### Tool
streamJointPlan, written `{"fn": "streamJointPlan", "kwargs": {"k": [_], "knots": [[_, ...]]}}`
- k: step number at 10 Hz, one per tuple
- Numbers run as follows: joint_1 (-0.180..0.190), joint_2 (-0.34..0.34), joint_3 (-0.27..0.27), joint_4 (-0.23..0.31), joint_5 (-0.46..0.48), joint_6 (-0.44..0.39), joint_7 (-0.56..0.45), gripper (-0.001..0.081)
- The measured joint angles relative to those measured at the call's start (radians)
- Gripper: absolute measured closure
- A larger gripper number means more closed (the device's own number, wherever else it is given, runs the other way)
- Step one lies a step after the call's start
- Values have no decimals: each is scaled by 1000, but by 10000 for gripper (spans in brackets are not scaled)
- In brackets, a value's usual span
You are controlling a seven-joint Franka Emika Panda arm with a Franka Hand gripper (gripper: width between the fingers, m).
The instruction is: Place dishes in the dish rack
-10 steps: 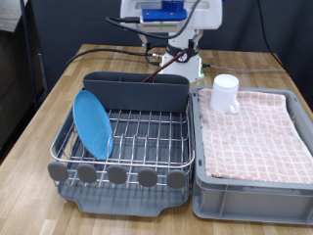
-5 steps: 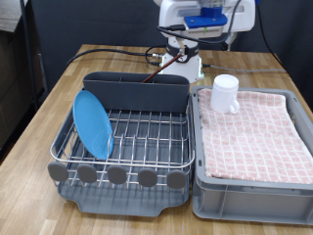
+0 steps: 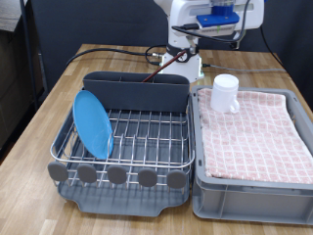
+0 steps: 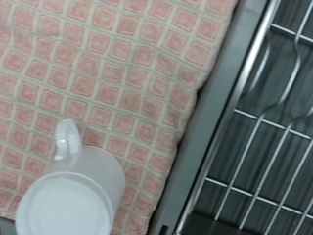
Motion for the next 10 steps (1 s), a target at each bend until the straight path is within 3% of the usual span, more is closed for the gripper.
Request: {"fn": "streamJointPlan", "kwargs": {"k": [4, 7, 10], "knots": [[34, 14, 61, 13, 25, -2, 68, 4], [37, 13, 116, 14, 23, -5, 169, 4], [37, 11, 149, 21, 22, -15, 191, 4]]}}
